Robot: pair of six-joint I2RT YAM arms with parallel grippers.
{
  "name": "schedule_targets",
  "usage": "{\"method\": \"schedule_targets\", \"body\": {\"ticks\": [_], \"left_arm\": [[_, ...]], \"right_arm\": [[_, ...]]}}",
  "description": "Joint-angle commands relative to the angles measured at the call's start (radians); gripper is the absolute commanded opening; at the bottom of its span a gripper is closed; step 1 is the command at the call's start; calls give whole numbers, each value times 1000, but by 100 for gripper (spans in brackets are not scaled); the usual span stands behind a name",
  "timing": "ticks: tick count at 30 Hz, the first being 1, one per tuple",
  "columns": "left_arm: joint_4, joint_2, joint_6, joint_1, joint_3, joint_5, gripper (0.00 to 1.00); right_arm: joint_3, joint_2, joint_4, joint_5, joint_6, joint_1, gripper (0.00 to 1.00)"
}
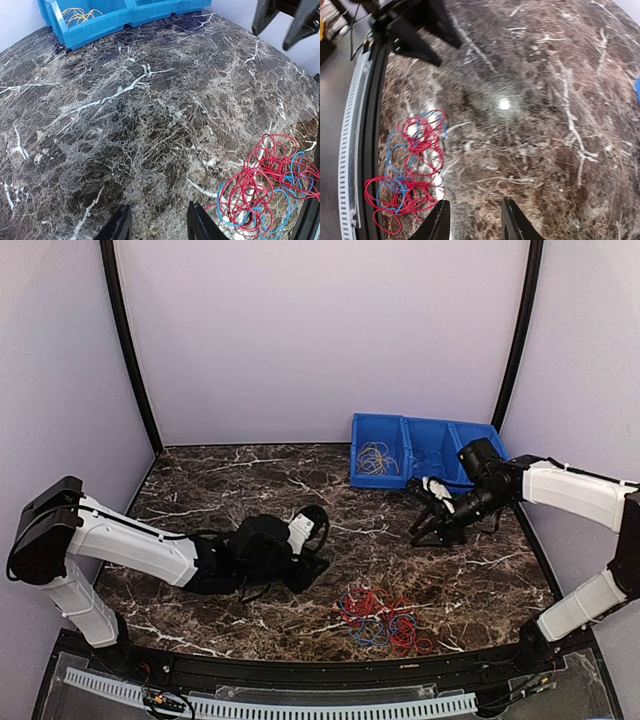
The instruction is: Untangle the cables
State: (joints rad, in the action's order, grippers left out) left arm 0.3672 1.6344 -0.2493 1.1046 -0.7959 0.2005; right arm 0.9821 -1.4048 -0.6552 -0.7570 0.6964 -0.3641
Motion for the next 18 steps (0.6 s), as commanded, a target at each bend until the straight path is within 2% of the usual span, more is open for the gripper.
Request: {"method": "schedule_targets", "body": {"ticks": [1, 4, 10, 18], "left_arm": [[-70, -82, 36, 6, 16, -33, 41], [-65, -81, 34, 6, 20, -13, 41], [-37, -57, 4, 7, 22, 34, 41], [-21, -56, -7, 6, 45, 17, 41]], "right_arm": [[-44, 38, -178, -6, 197, -77, 38], [-76, 28, -235, 39, 230, -160, 38], [-164, 42, -247, 92, 243, -315, 39], [-208, 20, -193, 202, 185, -426, 44]]}}
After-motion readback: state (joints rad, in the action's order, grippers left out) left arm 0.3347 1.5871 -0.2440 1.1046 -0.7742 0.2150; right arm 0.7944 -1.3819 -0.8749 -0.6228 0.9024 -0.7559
